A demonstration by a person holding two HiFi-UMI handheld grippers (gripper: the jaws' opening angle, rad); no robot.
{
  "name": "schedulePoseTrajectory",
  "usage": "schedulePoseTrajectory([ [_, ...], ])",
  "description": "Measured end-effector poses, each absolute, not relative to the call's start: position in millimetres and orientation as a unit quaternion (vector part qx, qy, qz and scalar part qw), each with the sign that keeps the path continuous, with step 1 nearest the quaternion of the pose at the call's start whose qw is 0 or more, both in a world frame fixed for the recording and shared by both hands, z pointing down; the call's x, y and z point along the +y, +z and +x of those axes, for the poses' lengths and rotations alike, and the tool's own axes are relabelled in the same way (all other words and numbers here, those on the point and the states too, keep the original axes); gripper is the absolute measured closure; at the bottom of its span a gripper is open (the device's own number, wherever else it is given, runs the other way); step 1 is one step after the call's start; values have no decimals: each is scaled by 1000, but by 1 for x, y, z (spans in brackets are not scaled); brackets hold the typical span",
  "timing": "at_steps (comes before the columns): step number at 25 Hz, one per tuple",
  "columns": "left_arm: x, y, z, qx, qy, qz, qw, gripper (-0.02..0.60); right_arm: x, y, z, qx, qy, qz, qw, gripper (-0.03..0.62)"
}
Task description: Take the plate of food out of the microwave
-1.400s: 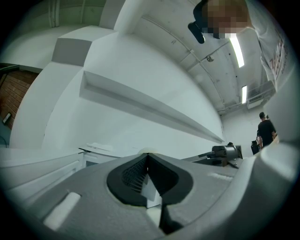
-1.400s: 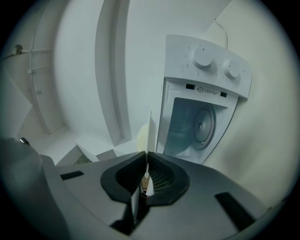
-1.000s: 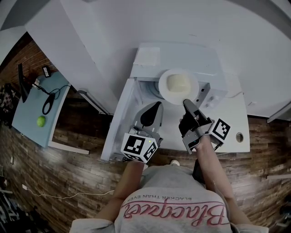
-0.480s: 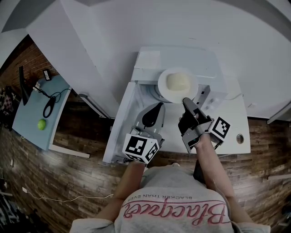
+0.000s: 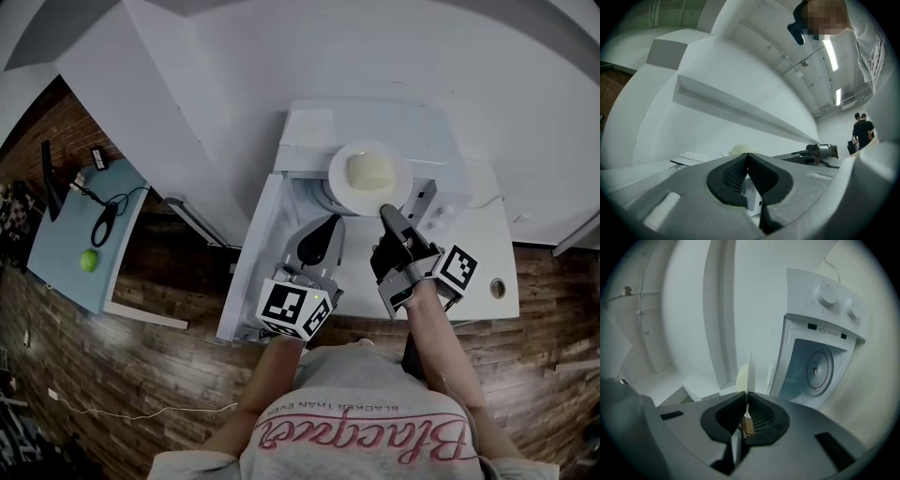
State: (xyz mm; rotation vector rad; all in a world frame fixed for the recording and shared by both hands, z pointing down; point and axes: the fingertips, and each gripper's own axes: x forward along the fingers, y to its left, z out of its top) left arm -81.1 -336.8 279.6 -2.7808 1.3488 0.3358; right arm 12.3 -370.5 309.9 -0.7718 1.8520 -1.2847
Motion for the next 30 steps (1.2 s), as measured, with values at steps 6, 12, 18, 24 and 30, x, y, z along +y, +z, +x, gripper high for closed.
schedulePoseTrajectory([
  [6,-338,279,-81,432,108,-895,16,577,-371,310,13,724,-498,-305,368,572],
  [12,-340,281,-79,430,107,-896,17,575,-372,311,14,724,-497,-303,369,572],
  [18,-339,281,-78,427,107,-898,17,577,-372,311,15,723,-496,-304,374,572],
  [24,-342,280,-70,427,108,-898,17,575,-374,310,23,722,-496,-303,375,572],
  [30,-343,282,-66,427,108,-898,17,577,-375,311,28,721,-498,-302,377,572],
])
